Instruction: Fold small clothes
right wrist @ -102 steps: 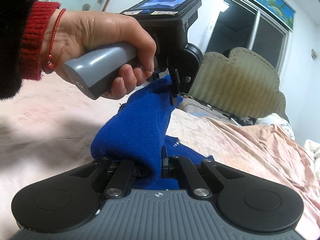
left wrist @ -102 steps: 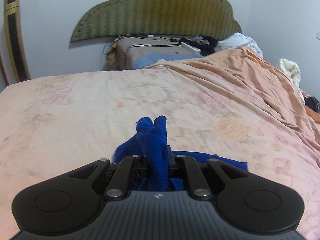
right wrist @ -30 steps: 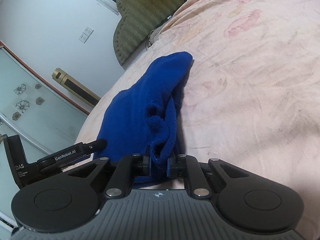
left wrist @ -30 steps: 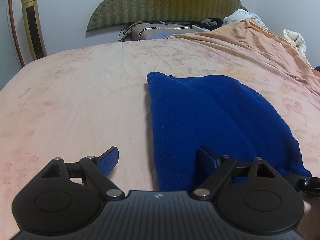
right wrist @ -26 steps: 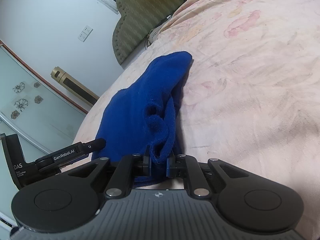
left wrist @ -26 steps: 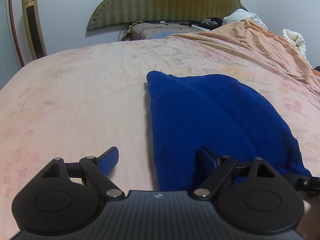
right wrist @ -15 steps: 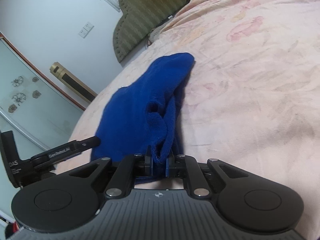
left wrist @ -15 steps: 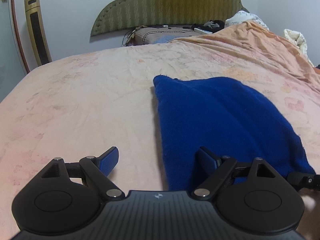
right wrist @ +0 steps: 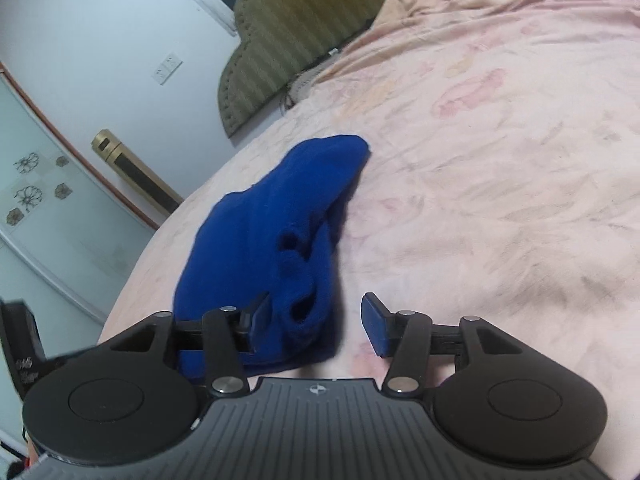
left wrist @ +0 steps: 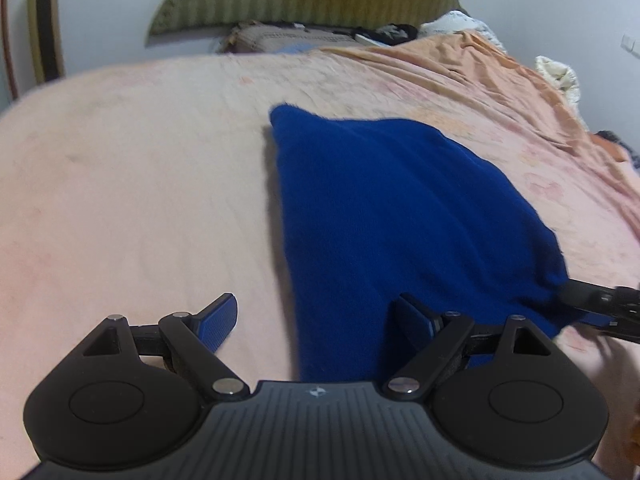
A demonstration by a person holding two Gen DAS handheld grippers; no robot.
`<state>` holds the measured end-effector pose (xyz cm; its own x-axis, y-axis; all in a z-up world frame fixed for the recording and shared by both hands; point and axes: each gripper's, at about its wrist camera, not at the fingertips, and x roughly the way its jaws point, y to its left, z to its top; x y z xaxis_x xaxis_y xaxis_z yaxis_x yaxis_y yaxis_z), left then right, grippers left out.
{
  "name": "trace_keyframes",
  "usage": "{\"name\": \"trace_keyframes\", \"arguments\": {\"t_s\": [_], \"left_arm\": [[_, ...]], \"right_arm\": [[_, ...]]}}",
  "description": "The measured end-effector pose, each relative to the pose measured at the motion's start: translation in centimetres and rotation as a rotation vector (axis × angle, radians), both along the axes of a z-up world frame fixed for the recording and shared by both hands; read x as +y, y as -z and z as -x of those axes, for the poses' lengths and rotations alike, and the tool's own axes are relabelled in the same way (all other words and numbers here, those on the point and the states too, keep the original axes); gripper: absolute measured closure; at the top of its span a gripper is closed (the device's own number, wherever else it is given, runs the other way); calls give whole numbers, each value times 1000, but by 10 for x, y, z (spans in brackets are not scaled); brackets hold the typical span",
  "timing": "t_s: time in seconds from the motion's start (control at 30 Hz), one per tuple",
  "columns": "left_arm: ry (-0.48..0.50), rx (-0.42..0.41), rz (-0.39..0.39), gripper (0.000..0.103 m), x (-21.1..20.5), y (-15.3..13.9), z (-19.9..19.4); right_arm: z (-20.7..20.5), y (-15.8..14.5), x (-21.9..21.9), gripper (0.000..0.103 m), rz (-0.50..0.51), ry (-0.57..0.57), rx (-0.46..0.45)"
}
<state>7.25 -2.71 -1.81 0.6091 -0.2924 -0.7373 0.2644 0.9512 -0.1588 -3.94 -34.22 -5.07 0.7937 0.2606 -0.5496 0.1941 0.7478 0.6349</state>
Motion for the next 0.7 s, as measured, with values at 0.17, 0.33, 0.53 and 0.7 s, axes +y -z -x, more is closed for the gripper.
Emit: {"name": "trace_keyframes", "arguments": {"t_s": [0.17, 0.33, 0.53, 0.7], "left_arm": [[29, 48, 137, 6, 9, 10, -8], [100, 2, 190, 6, 7, 15, -4], [96, -1, 239, 88, 20, 15, -2], [78, -5, 269, 91, 29, 7, 4]], "right_arm": [[-21, 6, 6, 51, -30, -81, 3], [-45, 11, 23, 64, -35, -146, -7], [-51, 12, 30, 83, -43, -135, 21], [-44, 9, 29, 84, -94, -150, 17]]}}
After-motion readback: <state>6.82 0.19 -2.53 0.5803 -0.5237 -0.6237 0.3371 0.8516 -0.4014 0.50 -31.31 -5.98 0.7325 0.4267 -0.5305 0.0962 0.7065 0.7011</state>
